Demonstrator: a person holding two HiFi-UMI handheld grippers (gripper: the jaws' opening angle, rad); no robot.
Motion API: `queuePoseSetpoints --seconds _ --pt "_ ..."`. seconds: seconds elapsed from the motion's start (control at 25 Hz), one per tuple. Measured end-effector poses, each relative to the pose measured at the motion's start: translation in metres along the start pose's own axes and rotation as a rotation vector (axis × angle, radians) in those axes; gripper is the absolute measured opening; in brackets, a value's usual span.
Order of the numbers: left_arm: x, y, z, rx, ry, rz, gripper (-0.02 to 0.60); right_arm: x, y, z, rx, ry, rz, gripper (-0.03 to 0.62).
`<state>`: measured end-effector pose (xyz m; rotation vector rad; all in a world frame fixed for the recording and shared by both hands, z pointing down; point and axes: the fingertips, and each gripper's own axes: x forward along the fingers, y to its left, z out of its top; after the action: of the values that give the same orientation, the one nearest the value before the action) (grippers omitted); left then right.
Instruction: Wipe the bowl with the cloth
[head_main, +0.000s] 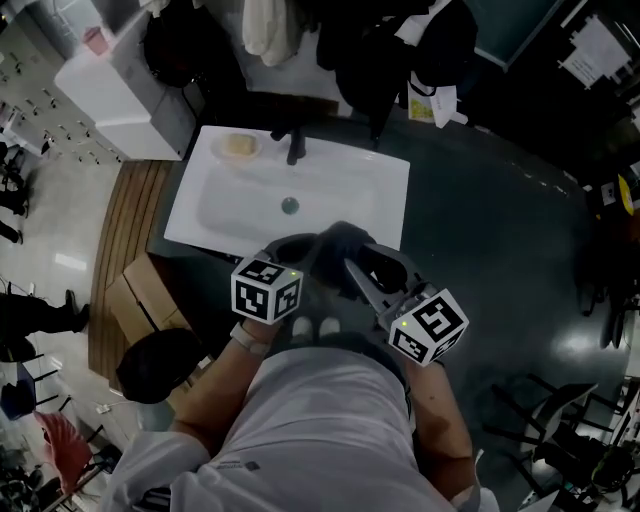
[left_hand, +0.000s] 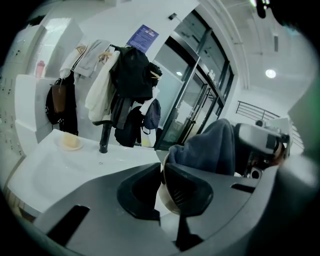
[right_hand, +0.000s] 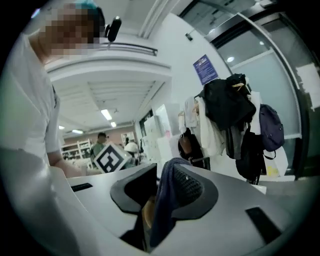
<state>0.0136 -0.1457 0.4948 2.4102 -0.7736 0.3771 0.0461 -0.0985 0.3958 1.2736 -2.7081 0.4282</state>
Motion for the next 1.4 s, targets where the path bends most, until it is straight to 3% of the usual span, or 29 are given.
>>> queuePoseSetpoints --seconds 0.12,0.44,0.56,0.68,0.96,1.24,1.4 --pt "0.004 0.010 0.002 -0.001 0.013 0.047 0.025 0.008 -0.001 -0.011 -0.113 0.116 0.040 0.166" --pt "0.012 0.041 0.006 -0.125 -0.006 0.116 0.025 0.012 -0.011 -0.006 -0.345 0.204 0.046 0.181" --pt "0.014 0.046 0.007 -0.183 -0.021 0.115 0.025 0.015 -0.021 -0.004 -0.471 0.214 0.018 0.183" --pt "0.015 0.045 0.008 -0.218 -0.028 0.103 0.025 0.028 -0.025 -0.020 -0.617 0.289 0.028 0.195" --pt "0.013 0.028 0.018 -0.178 -0.045 0.083 0.025 0.054 -0.025 -0.060 -0.925 0.506 0.109 0.218" --pt "0.010 0.004 0.025 -0.090 -0.046 0.075 0.025 0.057 -0.028 -0.089 -1.093 0.672 0.132 0.216" --pt "0.011 -0.002 0.022 -0.119 -0.054 0.054 0.026 0.057 -0.030 -0.102 -1.145 0.707 0.145 0.216"
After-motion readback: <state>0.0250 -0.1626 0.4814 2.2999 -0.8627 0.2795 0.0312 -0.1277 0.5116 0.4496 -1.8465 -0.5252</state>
